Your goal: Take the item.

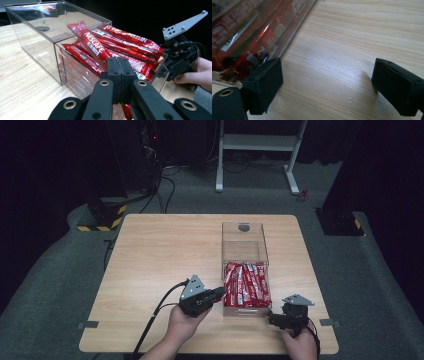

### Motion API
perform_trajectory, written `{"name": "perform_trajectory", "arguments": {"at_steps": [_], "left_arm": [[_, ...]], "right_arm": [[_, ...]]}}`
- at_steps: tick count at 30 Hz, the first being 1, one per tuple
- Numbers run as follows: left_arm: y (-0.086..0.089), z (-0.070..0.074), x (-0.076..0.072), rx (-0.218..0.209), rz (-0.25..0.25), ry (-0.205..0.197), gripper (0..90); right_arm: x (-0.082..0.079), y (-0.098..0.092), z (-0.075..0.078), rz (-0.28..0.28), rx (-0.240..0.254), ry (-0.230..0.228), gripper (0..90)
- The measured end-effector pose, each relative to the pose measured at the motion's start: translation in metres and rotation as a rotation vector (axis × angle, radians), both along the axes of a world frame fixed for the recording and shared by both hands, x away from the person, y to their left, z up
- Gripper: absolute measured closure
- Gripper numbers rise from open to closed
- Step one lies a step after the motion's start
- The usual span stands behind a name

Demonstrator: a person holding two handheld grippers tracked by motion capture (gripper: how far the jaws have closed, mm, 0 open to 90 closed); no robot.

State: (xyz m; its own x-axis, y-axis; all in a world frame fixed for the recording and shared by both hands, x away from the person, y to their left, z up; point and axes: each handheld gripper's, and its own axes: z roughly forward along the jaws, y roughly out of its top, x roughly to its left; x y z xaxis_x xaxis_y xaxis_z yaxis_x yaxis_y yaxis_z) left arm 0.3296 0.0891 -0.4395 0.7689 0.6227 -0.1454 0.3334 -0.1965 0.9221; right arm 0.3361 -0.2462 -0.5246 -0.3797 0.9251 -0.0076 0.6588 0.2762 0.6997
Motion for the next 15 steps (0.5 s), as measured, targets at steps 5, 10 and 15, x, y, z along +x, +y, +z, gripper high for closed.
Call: {"name": "perform_trajectory", "arguments": {"at_steps": [5,10,15], "left_arm": [[0.009,0.001,-0.001,-0.009,0.001,-0.011,89.5],[0.020,0.000,-0.003,-0.036,0.010,-0.004,89.4],[0.027,-0.001,-0.006,-0.068,0.017,0.002,89.4]], "right_arm": [[0.000,0.000,0.000,-0.001,0.000,0.000,9.9],[0.000,0.000,0.000,-0.001,0.000,0.000,9.9],[0.000,0.000,0.000,-0.001,0.000,0.000,9.9]]}}
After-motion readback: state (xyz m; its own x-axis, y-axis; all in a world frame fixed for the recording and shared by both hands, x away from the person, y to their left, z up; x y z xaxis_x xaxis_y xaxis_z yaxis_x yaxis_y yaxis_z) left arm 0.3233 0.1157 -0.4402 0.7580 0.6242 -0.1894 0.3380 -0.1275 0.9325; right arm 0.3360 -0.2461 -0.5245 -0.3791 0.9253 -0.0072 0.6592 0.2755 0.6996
